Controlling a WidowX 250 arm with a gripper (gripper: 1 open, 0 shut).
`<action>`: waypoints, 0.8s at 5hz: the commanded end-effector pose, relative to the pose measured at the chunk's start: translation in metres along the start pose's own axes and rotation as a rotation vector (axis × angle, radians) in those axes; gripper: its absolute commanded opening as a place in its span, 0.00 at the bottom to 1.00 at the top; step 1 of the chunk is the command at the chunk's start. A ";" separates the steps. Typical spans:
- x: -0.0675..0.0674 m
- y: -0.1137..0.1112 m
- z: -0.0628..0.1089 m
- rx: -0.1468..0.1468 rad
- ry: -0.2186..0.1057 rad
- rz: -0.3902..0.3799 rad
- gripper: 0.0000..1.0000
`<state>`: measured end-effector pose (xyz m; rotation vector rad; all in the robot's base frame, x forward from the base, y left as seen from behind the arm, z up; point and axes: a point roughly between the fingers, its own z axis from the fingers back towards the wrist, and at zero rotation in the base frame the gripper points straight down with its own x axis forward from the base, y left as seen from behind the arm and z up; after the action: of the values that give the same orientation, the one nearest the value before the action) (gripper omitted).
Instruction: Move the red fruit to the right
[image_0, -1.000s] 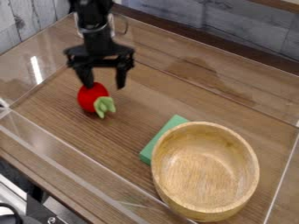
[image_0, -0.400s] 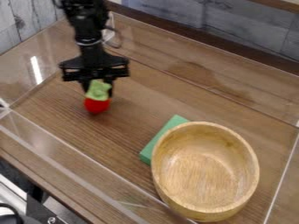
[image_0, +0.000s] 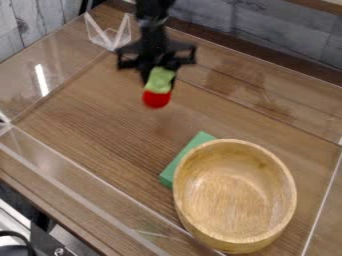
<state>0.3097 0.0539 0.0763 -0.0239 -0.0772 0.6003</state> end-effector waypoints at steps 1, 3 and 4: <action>0.023 -0.042 0.030 -0.037 -0.043 -0.006 0.00; 0.028 -0.086 0.011 -0.060 -0.045 -0.084 0.00; 0.024 -0.095 0.019 -0.062 -0.055 -0.032 0.00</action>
<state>0.3703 -0.0108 0.0753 -0.0462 -0.0736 0.5686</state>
